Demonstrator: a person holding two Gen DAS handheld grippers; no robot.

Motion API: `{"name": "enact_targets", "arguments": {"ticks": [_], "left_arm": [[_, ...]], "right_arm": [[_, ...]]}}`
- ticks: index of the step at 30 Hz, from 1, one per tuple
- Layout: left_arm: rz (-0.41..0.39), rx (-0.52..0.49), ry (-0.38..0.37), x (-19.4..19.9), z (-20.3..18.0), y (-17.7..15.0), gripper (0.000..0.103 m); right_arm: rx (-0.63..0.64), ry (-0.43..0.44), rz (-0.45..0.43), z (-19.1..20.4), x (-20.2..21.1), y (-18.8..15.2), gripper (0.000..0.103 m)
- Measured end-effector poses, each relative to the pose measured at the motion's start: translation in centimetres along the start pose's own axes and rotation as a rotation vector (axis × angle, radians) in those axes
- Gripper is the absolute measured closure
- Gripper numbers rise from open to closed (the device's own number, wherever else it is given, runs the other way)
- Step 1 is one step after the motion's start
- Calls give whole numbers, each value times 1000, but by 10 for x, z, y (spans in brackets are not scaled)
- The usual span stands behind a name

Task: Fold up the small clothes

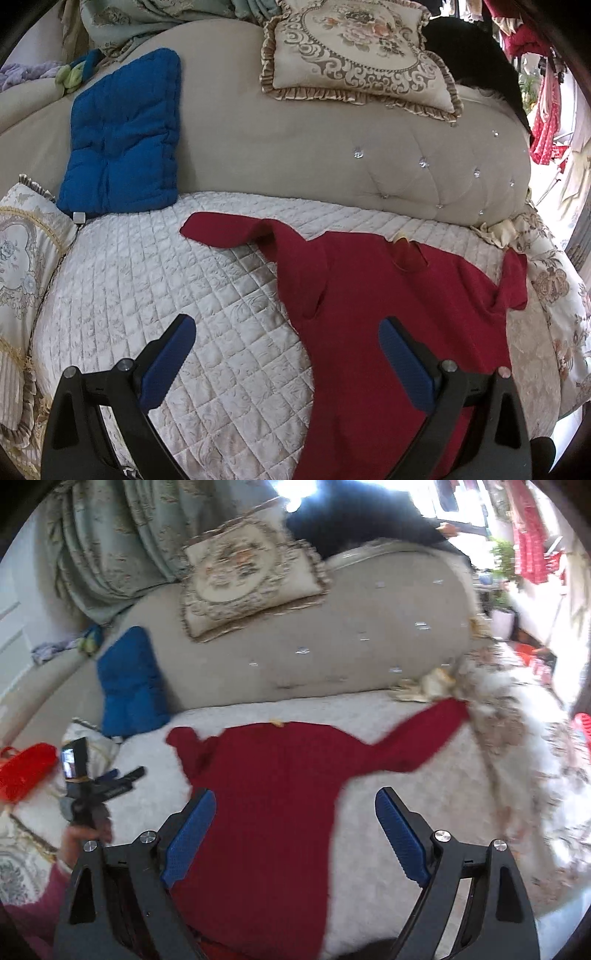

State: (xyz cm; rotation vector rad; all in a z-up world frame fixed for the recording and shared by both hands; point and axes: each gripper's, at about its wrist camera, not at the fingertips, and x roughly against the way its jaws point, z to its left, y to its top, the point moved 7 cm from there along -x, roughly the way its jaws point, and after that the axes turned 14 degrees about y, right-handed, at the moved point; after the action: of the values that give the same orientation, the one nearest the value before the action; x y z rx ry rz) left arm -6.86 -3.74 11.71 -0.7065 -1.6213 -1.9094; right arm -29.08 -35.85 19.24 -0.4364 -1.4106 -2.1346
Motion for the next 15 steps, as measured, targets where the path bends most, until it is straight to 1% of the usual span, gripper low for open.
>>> {"name": "enact_targets", "arguments": {"ticks": [3, 4, 5, 6, 7, 10, 13, 15], "left_arm": [[10, 40, 20, -14, 8, 3, 2], [20, 56, 25, -21, 12, 4, 2], [32, 74, 28, -29, 16, 6, 2], [45, 94, 33, -38, 21, 7, 2], [57, 111, 34, -46, 25, 8, 2], [92, 182, 25, -71, 36, 10, 2], [130, 245, 19, -93, 43, 15, 2], [134, 273, 34, -105, 46, 20, 2]], "right_arm": [[19, -12, 29, 10, -53, 3, 32], [36, -14, 33, 17, -77, 3, 32], [47, -16, 35, 21, -89, 3, 32], [76, -25, 43, 27, -109, 2, 32], [102, -29, 55, 35, -128, 0, 32], [135, -45, 59, 38, -172, -4, 34], [123, -11, 76, 40, -205, -6, 38], [118, 21, 113, 46, -230, -7, 42]]}}
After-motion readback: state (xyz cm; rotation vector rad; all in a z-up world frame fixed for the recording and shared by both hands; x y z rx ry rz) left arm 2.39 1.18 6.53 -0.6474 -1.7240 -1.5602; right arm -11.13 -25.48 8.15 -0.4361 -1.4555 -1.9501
